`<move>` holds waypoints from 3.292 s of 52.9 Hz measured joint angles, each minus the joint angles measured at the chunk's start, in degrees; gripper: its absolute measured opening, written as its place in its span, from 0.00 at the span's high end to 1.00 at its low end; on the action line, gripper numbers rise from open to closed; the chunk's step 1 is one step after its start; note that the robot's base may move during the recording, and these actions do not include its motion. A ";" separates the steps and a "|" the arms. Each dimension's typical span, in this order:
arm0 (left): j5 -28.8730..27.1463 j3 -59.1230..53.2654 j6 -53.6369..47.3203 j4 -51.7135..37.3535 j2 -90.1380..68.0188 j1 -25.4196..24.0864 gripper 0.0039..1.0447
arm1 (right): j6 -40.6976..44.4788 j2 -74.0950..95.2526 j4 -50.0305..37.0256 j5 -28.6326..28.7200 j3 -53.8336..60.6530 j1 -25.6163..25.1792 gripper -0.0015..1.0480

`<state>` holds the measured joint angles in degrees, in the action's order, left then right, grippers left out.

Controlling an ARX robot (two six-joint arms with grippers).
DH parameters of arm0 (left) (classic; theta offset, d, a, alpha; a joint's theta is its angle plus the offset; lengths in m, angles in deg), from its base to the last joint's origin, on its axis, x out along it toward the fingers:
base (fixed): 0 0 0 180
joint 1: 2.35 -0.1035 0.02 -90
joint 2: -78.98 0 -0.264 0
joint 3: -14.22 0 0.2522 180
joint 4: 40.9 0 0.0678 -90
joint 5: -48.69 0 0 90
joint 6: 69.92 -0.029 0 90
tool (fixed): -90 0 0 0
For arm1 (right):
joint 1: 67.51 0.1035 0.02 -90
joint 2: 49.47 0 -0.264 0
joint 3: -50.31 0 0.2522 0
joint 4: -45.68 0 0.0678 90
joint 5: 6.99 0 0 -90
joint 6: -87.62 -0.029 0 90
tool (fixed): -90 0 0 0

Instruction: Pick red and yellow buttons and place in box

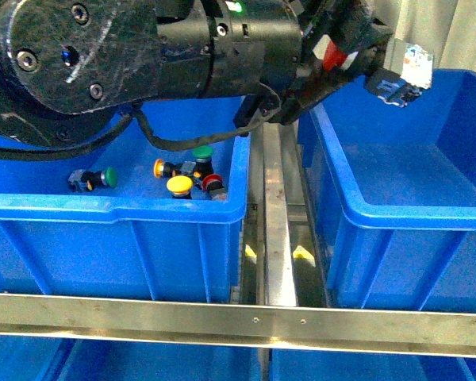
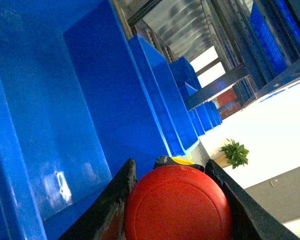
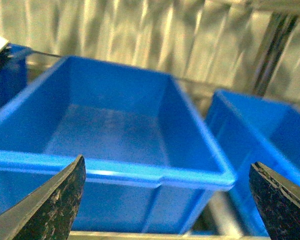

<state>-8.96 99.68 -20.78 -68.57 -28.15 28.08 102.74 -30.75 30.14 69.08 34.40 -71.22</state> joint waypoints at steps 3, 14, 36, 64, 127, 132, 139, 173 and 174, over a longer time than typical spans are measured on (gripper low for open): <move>-0.02 0.00 -0.02 0.46 0.00 0.61 0.68 | 6.40 10.71 -12.55 7.17 -2.93 -7.63 0.06; -0.09 1.11 -1.57 3.56 0.22 2.03 0.68 | 9.79 32.52 -28.28 18.69 -21.81 -20.57 0.06; -0.42 3.06 -1.88 1.79 2.01 1.92 0.68 | -66.25 51.06 4.42 15.45 -50.69 -15.02 0.06; 1.09 6.10 -0.79 -0.22 -0.55 1.55 0.68 | -103.51 59.17 6.88 13.92 -54.36 0.96 0.06; 0.07 10.08 3.28 -4.74 -6.91 3.34 0.68 | -105.98 57.48 9.92 15.08 -54.69 6.08 0.06; 0.00 10.99 3.28 -4.55 -7.52 3.69 0.68 | -105.96 57.48 10.12 15.04 -54.69 5.66 0.06; 0.07 12.52 3.23 -3.37 -8.24 4.09 0.68 | -105.74 57.48 10.69 14.99 -54.69 5.25 0.12; -1.05 14.97 2.25 -1.64 -8.76 4.92 0.60 | -104.21 57.29 12.24 15.23 -54.69 3.43 0.62; -1.14 14.97 2.10 -1.60 -8.76 4.92 0.58 | -104.10 57.29 12.24 15.21 -54.69 3.37 0.62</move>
<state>-10.09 114.66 -18.68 -70.17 -36.92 33.00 -1.37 26.54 42.38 84.29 -20.29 -67.85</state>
